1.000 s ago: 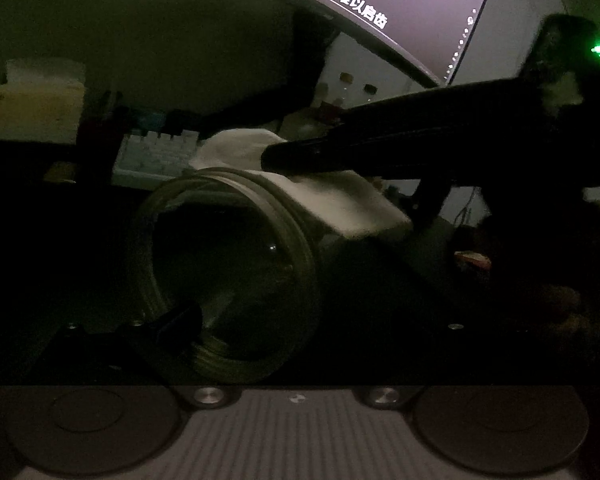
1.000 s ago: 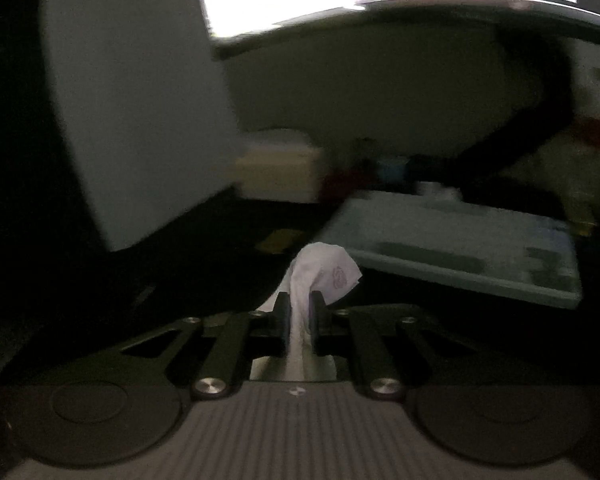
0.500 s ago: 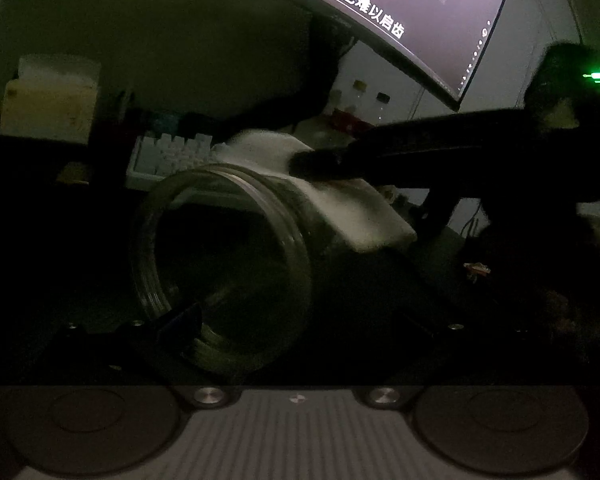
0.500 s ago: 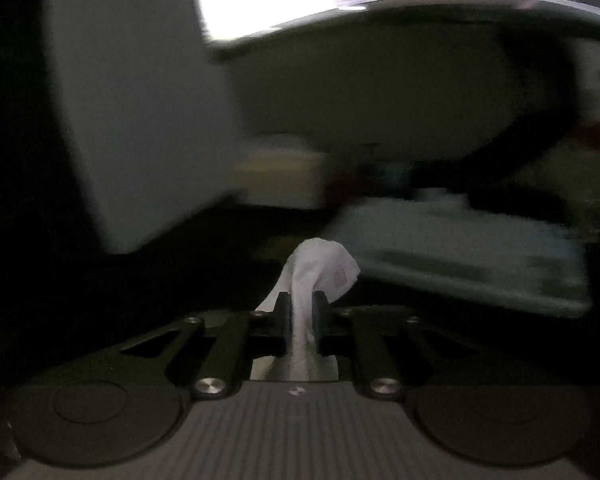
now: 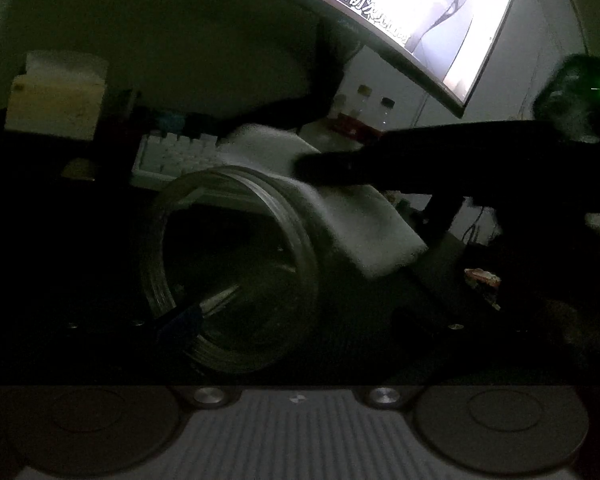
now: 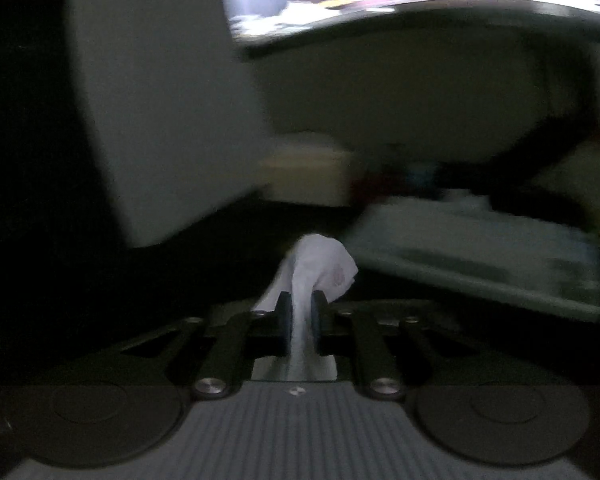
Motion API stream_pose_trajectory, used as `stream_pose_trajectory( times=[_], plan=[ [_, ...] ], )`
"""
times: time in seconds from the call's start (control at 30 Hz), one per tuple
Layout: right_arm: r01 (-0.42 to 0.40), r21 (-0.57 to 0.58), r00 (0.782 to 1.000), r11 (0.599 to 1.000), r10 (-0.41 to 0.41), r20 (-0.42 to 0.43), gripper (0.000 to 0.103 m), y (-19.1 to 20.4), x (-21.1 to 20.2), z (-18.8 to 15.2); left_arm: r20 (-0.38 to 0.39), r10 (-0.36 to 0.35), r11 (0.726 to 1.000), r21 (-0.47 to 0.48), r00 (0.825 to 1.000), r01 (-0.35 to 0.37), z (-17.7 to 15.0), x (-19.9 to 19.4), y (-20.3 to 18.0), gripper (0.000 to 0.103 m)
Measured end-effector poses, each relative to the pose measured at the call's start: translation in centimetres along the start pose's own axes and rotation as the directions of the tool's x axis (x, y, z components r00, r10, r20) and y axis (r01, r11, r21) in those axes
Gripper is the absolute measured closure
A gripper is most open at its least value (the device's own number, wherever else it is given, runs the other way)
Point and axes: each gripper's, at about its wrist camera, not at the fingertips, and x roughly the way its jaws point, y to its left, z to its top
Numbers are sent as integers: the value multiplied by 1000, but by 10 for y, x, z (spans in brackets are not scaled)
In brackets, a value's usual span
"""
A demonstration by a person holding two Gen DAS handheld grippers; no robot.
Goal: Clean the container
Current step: 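Keep wiping inside the jar with the right tool while the left tool holds it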
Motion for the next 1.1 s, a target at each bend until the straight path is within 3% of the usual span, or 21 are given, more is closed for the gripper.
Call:
stream_pose_trajectory(
  times=[0.03, 0.1, 0.27, 0.37, 0.47, 0.57, 0.73, 0.8, 0.87, 0.93, 1.0, 1.03, 1.1],
  plan=[
    [-26, -19, 1000, 999, 26, -1, 89, 6, -2, -1, 1, 3, 1000, 0, 1000, -3, 0, 0, 0, 0],
    [26, -54, 1000, 998, -25, 7, 89, 5, 1, -1, 2, 4, 1000, 4, 1000, -4, 0, 0, 0, 0],
    [187, 92, 982, 978, -187, -8, 90, -38, 11, 9, 8, 7, 1000, 3, 1000, -7, 0, 0, 0, 0],
    [178, 110, 984, 978, -179, -6, 90, -39, 14, 11, 7, 3, 1000, 2, 1000, -3, 0, -1, 2, 0],
    [27, 49, 1000, 998, -28, 8, 90, -15, 12, 8, 7, 1, 1000, 6, 1000, -1, 0, -1, 2, 0],
    [-13, 35, 1000, 999, 12, 13, 90, -6, 10, 6, 7, -2, 1000, 3, 1000, 2, 0, -1, 3, 0],
    [190, 78, 982, 979, -191, 9, 90, -35, 19, 7, 5, -4, 1000, -2, 1000, 4, 1, -3, 4, 0],
    [188, 118, 982, 975, -190, 1, 91, -45, 17, 8, 8, 11, 1000, 10, 1000, -11, 0, -3, 1, 0],
    [176, 84, 984, 981, -177, 9, 92, -41, 11, 6, 25, 50, 999, 12, 998, -50, -1, -3, -3, 0],
    [175, 81, 984, 981, -177, 22, 92, -40, 6, 2, 53, 100, 995, 12, 994, -101, -4, -3, -7, 10],
    [169, 97, 984, 981, -173, 31, 92, -40, -3, -3, 60, 98, 995, 10, 993, -99, -7, -1, -6, 58],
    [167, 98, 984, 981, -172, 38, 92, -40, -8, -4, 65, 79, 997, 7, 995, -80, -8, -1, -5, 68],
    [163, 85, 985, 983, -167, 48, 92, -36, -20, -8, 95, 32, 999, -14, 995, -31, -10, -3, 0, 78]
  ],
)
